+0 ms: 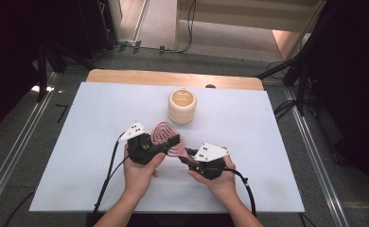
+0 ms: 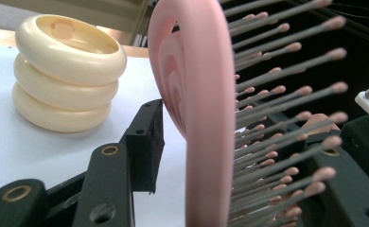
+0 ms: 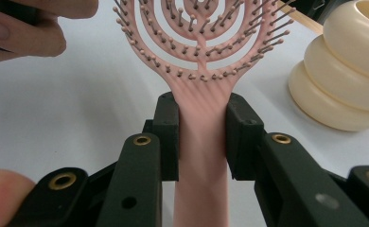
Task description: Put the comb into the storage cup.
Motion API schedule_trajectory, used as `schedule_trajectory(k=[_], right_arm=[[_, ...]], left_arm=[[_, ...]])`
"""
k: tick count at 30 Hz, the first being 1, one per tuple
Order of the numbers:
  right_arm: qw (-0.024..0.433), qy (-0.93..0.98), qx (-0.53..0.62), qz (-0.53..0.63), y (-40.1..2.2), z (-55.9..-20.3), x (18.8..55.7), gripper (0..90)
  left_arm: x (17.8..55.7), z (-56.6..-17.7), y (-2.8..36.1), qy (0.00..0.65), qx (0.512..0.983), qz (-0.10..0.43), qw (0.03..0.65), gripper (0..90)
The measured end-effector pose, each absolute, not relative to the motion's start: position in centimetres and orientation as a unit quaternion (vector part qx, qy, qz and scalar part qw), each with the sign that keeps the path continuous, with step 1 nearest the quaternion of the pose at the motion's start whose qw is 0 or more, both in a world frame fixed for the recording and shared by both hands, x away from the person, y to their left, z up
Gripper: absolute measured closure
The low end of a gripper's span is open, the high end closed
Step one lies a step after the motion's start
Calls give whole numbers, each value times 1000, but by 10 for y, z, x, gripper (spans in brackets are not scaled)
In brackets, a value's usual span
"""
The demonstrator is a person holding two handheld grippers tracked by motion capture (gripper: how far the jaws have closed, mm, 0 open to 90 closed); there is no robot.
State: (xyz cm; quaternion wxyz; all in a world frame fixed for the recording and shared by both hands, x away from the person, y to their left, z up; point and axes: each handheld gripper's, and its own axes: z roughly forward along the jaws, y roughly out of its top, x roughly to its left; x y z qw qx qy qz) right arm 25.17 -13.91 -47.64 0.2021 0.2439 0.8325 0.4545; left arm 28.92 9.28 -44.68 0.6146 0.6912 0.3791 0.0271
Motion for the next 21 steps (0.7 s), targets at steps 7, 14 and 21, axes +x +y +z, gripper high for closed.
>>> schedule_trajectory(k=[7, 14, 21], right_arm=[[211, 827, 242, 462, -139, -480, 250, 679], [203, 821, 241, 476, -138, -481, 251, 668], [177, 812, 241, 502, -145, -479, 253, 478]], left_arm=[[288, -444, 94, 365, 689, 14, 627, 607], [287, -439, 94, 340, 696, 11, 632, 631], [287, -437, 96, 334, 699, 12, 632, 633]])
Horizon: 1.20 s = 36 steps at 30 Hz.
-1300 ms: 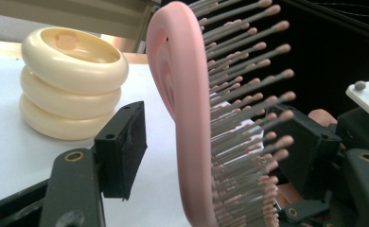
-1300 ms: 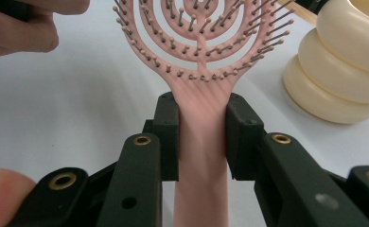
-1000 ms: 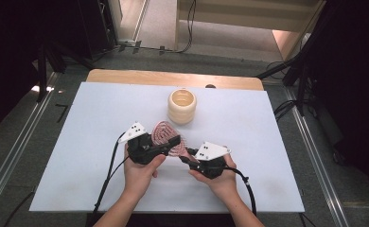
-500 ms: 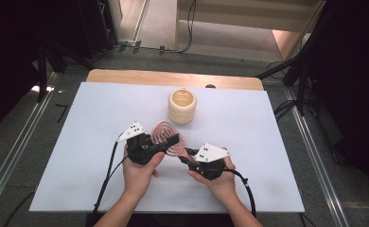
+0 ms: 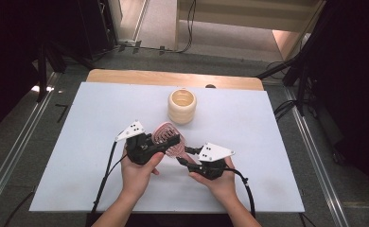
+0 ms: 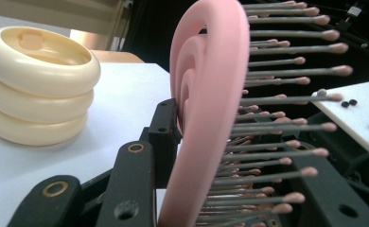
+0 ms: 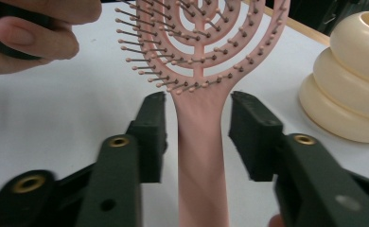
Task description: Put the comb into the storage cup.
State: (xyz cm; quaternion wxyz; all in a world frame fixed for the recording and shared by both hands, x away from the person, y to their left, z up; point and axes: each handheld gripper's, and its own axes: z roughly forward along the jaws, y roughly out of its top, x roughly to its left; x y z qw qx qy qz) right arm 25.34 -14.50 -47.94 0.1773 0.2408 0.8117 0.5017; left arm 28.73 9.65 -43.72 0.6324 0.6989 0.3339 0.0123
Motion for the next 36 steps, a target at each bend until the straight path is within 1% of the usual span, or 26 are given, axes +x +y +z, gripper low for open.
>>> schedule_trajectory(k=[1, 2, 4, 5, 8, 9, 13, 15, 17, 20, 36], right_arm=[[175, 811, 244, 503, -146, -479, 254, 456], [172, 808, 247, 507, -148, -479, 254, 416], [188, 799, 259, 509, -149, -479, 253, 307], [189, 796, 262, 512, -150, -478, 252, 283], [169, 786, 255, 537, -154, -476, 252, 171], [163, 785, 254, 542, -155, -476, 252, 141], [154, 777, 251, 557, -159, -476, 251, 70], [154, 774, 250, 561, -161, -476, 251, 0], [150, 769, 252, 568, -163, -475, 251, 0], [167, 764, 259, 567, -165, -475, 248, 0], [190, 742, 294, 572, -197, -478, 245, 0]], left_arm=[[287, -437, 97, 334, 698, 13, 634, 633], [287, -437, 97, 333, 698, 13, 634, 633], [288, -436, 98, 332, 698, 15, 634, 633], [288, -435, 98, 332, 698, 14, 634, 633], [289, -433, 100, 331, 699, 16, 634, 633], [289, -433, 100, 331, 698, 16, 635, 633], [291, -430, 103, 331, 698, 21, 634, 633], [291, -430, 104, 329, 701, 24, 632, 633], [291, -429, 104, 328, 704, 28, 630, 633], [291, -429, 106, 329, 703, 31, 630, 633], [297, -420, 110, 323, 703, 40, 632, 634]])
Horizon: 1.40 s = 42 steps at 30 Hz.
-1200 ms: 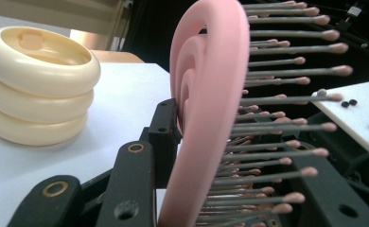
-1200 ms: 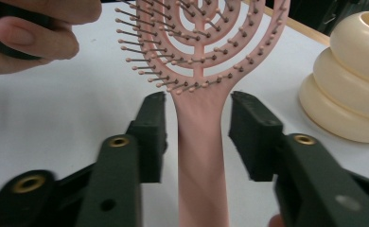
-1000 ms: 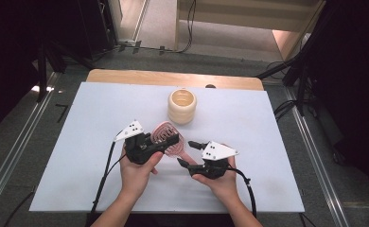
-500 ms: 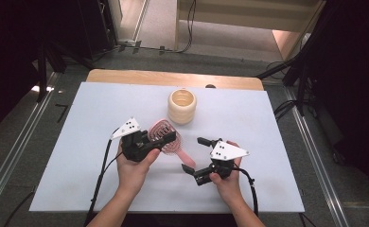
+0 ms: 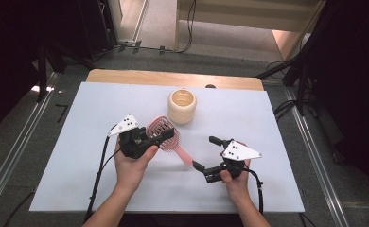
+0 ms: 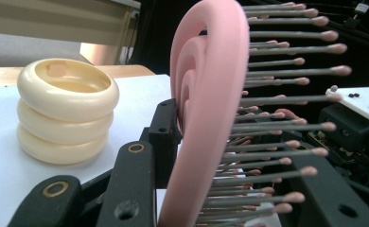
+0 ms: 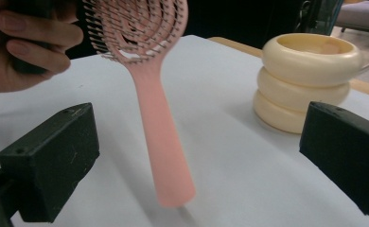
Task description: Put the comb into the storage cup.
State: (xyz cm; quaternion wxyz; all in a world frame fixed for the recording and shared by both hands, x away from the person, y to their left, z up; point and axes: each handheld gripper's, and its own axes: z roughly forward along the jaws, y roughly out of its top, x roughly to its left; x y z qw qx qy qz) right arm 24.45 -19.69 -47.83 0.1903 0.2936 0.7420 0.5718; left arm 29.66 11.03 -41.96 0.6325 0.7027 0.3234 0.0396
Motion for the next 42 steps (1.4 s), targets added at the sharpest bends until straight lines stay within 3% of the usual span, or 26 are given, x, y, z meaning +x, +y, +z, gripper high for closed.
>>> schedule_trajectory(k=[17, 42], right_arm=[[237, 727, 328, 555, -245, -486, 234, 0], [263, 707, 371, 542, -301, -496, 215, 0]], left_arm=[[304, -411, 113, 322, 702, 45, 633, 635], [314, -399, 120, 321, 696, 45, 641, 636]])
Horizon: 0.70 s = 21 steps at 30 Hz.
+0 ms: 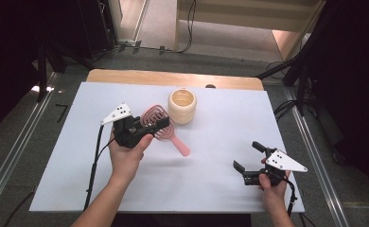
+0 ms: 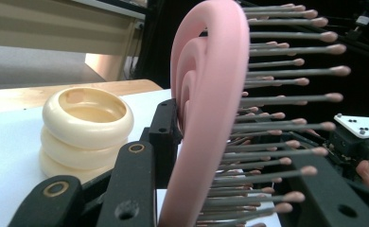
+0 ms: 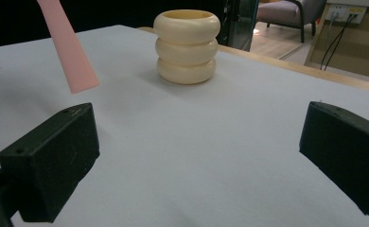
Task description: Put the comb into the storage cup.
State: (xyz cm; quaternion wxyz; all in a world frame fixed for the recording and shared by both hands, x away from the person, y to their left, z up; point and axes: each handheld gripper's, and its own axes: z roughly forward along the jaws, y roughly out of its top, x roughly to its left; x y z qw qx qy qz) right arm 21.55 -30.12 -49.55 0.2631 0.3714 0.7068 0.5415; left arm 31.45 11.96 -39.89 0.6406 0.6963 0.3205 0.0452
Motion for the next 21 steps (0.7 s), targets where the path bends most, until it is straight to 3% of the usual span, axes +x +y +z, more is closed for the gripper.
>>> schedule_trajectory(k=[21], right_arm=[[266, 703, 385, 536, -317, -505, 209, 0]], left_arm=[[329, -390, 124, 327, 690, 57, 643, 636]])
